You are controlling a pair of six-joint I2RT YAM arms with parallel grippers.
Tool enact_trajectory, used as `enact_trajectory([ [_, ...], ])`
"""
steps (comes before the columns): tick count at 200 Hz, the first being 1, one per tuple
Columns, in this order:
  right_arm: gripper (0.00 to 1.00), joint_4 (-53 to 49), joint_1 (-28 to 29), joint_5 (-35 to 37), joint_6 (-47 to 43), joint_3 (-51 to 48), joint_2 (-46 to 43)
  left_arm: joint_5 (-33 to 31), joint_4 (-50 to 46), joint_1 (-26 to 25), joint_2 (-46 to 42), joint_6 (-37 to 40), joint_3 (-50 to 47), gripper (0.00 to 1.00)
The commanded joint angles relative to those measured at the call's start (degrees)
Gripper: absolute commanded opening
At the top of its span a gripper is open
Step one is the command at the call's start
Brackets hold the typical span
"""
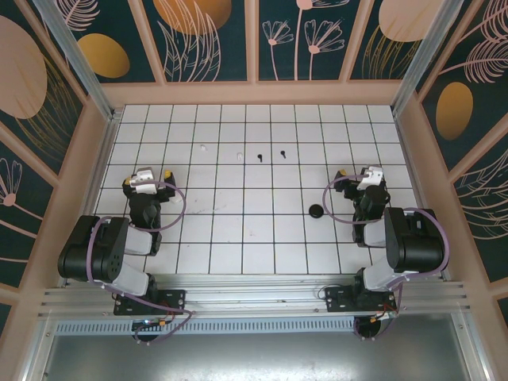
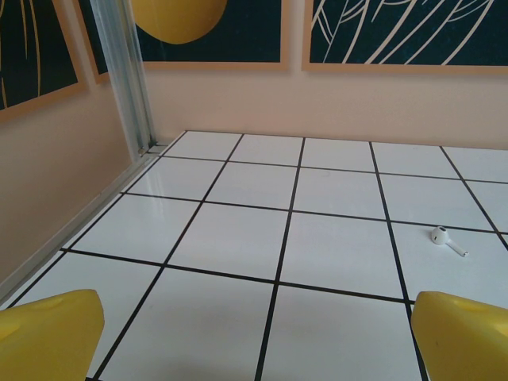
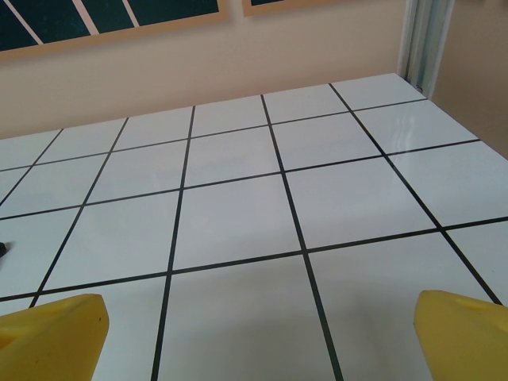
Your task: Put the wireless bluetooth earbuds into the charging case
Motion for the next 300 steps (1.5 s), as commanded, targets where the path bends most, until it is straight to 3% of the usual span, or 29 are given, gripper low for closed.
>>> enact_trajectory([
  [1, 0.99, 2.86, 0.30, -0.63, -0.55, 0.22, 0.34, 0.72, 0.58, 0.36, 0.10, -0.88, 0.97, 0.99],
  [187, 0.99, 2.92, 0.23, -0.59, -0.55, 0.17, 0.38, 1.08, 0.20, 0.67, -0.03, -1.21, 1.15, 0.99],
  [211, 0.99, 3.12, 0.38, -0.57, -0.62, 0.04, 0.25, -7.02, -1.80, 0.67, -1.55, -4.17, 1.80, 0.99],
  [236, 0.99, -3.22, 0.57, -1.19, -0.99, 1.82, -3.41, -6.26, -1.96, 0.67, -3.91, -3.67, 0.93, 0.99],
  [256, 0.99, -15.41, 0.53, -1.02, 0.04, 6.00, -8.65, -12.26, -20.20, 0.67, -11.60, -6.67, 6.37, 0.99],
  [280, 0.99, -24.42, 0.64, -1.98, 2.95, 8.98, -13.83, -13.37, -36.76, 0.68, -16.92, -6.96, 12.95, 0.99],
  [300, 0.98, -35.86, 0.64, -1.34, 8.68, 13.46, -16.57, -17.29, -53.66, 0.67, -20.36, -15.68, 19.27, 0.99],
])
